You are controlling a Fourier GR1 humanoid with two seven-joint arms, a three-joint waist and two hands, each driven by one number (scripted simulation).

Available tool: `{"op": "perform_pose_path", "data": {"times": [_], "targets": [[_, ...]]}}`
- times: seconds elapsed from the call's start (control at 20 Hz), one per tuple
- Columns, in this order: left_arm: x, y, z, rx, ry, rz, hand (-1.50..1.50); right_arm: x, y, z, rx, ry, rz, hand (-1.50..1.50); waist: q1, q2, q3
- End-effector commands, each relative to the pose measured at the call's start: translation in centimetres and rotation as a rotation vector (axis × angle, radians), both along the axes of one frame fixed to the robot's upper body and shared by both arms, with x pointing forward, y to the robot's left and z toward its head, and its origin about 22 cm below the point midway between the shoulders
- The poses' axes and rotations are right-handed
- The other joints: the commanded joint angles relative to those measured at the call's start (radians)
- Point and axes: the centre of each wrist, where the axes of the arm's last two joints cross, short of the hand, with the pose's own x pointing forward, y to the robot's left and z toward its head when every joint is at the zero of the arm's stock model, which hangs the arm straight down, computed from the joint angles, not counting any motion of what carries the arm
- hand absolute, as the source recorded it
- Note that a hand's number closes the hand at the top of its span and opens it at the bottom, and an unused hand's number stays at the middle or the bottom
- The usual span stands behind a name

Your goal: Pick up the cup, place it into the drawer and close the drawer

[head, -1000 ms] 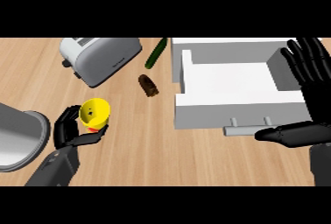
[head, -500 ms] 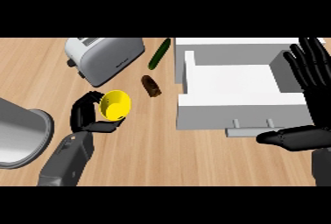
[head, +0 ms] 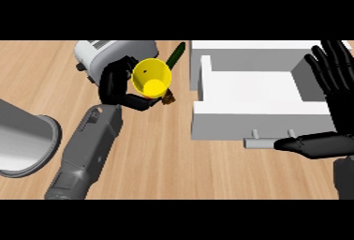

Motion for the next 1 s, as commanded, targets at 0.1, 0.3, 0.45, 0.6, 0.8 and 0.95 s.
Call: {"op": "perform_pose_path", "data": {"times": [0.1,0.3,0.45,0.6,0.8,0.95], "targets": [[1.0,-5.1,6.9,0.050,-0.026,-0.085,1.50,0.1,-0.6,-0.6,-0.001,0.013,-0.019,-1.50,0.000,-0.001,0.000],[3.0,-8.2,12.9,0.082,-0.017,-0.056,1.50,0.9,-0.8,-1.1,-0.005,0.002,-0.005,-1.50,-0.017,0.009,-0.001],[2.7,-11.0,15.8,0.116,0.002,-0.052,1.50,0.4,0.0,0.7,0.000,-0.020,-0.017,-1.50,-0.026,0.006,-0.001],[3.0,-13.1,17.8,0.151,0.051,0.001,1.50,0.8,0.1,-0.4,-0.002,-0.008,-0.018,-1.50,-0.032,0.010,0.000],[3.9,-14.4,17.4,0.223,0.149,0.033,1.50,0.4,1.4,-1.8,0.000,-0.010,0.029,-1.50,-0.065,0.021,0.000],[3.8,-15.0,16.2,0.282,0.208,0.047,1.50,2.1,1.6,1.2,0.000,-0.040,0.039,-1.50,-0.072,0.023,0.000]]}}
